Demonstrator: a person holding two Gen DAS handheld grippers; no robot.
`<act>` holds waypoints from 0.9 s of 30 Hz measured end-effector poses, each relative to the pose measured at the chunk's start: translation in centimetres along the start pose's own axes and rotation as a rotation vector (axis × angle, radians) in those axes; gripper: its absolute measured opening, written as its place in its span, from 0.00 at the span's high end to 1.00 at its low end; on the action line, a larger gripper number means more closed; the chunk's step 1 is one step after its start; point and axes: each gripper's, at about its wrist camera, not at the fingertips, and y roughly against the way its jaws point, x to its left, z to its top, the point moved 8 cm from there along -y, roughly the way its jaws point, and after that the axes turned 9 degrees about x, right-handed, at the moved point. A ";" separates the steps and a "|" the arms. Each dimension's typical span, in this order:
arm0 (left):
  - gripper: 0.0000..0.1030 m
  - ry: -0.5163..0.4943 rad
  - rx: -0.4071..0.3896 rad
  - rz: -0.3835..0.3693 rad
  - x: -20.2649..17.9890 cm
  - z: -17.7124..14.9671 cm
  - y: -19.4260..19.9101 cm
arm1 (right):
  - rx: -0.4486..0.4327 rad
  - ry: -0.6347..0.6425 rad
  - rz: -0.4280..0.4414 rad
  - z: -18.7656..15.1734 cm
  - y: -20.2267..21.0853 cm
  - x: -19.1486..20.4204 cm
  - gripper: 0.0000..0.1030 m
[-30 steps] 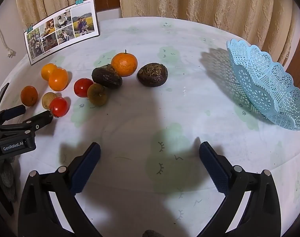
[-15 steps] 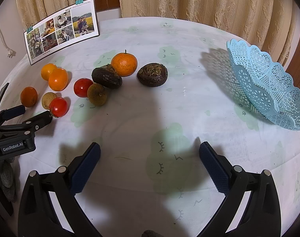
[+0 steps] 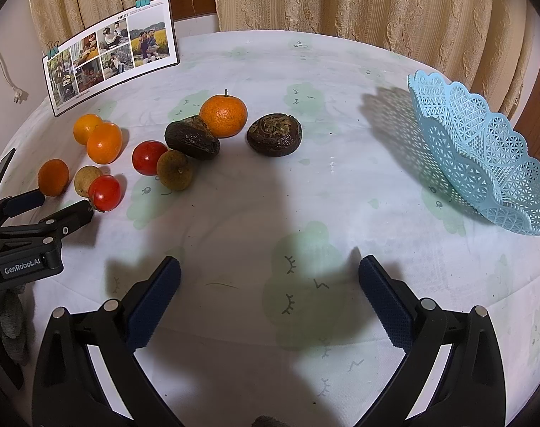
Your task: Organize fruits
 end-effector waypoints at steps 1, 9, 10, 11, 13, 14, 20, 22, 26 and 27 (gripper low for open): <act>0.05 0.000 0.000 0.000 0.0 0.0 0.0 | 0.000 0.000 0.000 0.0 0.0 0.0 0.02; 0.05 -0.004 0.000 0.000 0.0 0.0 0.0 | -0.001 0.000 0.000 0.0 -0.1 0.0 0.02; 0.05 -0.006 0.000 -0.001 0.0 0.0 0.0 | -0.001 0.000 -0.001 0.0 -0.1 0.0 0.02; 0.05 -0.008 0.001 -0.002 0.0 0.0 0.0 | -0.001 0.000 -0.001 0.0 -0.1 0.0 0.02; 0.05 -0.015 0.003 -0.005 0.0 0.0 -0.2 | -0.001 0.001 -0.001 0.0 -0.1 0.0 0.02; 0.05 -0.019 0.002 -0.005 -0.3 0.0 0.1 | -0.001 0.001 -0.001 0.0 -0.1 0.0 0.02; 0.05 -0.044 0.000 -0.004 -0.7 -0.1 0.4 | -0.001 0.001 -0.001 0.0 -0.1 -0.1 0.02; 0.05 -0.042 0.003 -0.006 -0.7 -0.2 0.4 | -0.001 0.001 -0.001 0.0 -0.1 -0.1 0.02; 0.05 -0.038 0.005 -0.009 -0.7 -0.3 0.5 | -0.001 0.001 -0.001 0.0 -0.1 -0.1 0.02; 0.05 -0.038 0.005 -0.010 -0.7 -0.4 0.5 | -0.001 0.001 -0.001 0.0 -0.1 -0.1 0.02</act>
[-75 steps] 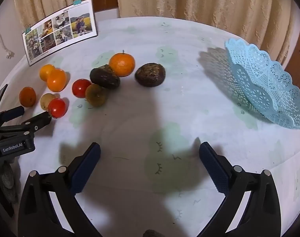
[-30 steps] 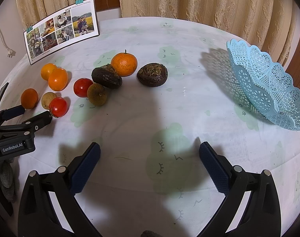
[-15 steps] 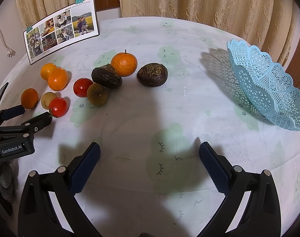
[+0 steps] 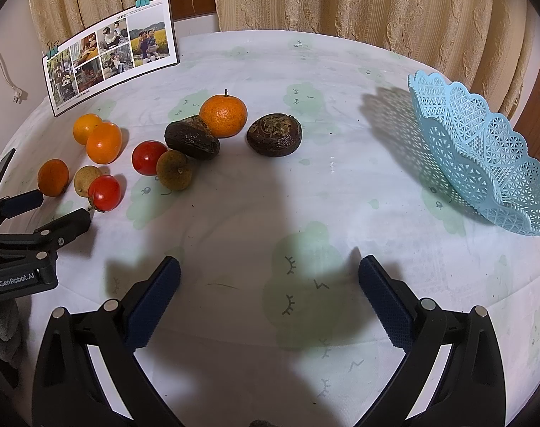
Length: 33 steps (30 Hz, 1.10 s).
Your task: Organize fruits
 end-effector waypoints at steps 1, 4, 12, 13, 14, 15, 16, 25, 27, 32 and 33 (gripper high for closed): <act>0.05 0.000 0.001 0.000 0.0 0.0 0.0 | 0.000 0.000 0.000 0.0 0.0 0.0 0.02; 0.05 0.004 -0.003 -0.009 0.1 0.0 0.2 | 0.000 0.000 0.000 0.0 0.0 0.0 0.02; 0.05 0.027 -0.026 -0.013 0.7 0.2 1.0 | 0.000 0.000 0.000 0.0 0.0 0.0 0.02; 0.05 0.027 -0.025 -0.013 0.8 0.3 1.0 | 0.000 0.000 0.000 0.0 0.0 0.0 0.02; 0.05 0.026 -0.024 -0.013 0.8 0.3 0.9 | 0.000 0.000 0.000 0.0 0.0 0.0 0.02; 0.05 0.025 -0.024 -0.013 0.7 0.3 1.0 | 0.000 0.000 0.000 0.0 0.0 0.0 0.02; 0.05 0.023 -0.025 -0.014 0.7 0.3 1.0 | 0.000 0.000 0.000 0.0 0.0 0.0 0.02; 0.05 0.059 -0.052 -0.019 2.3 0.6 2.2 | 0.000 0.001 0.000 0.0 0.0 -0.1 0.02; 0.05 0.074 -0.063 -0.015 3.2 0.7 2.5 | 0.002 0.001 0.000 -0.2 0.1 0.3 0.02; 0.05 0.109 -0.071 -0.005 5.4 0.7 3.0 | 0.011 0.009 0.002 -0.2 0.1 0.4 0.02; 0.05 0.119 -0.069 -0.006 6.0 0.6 2.9 | 0.013 0.011 0.003 0.0 0.0 0.1 0.02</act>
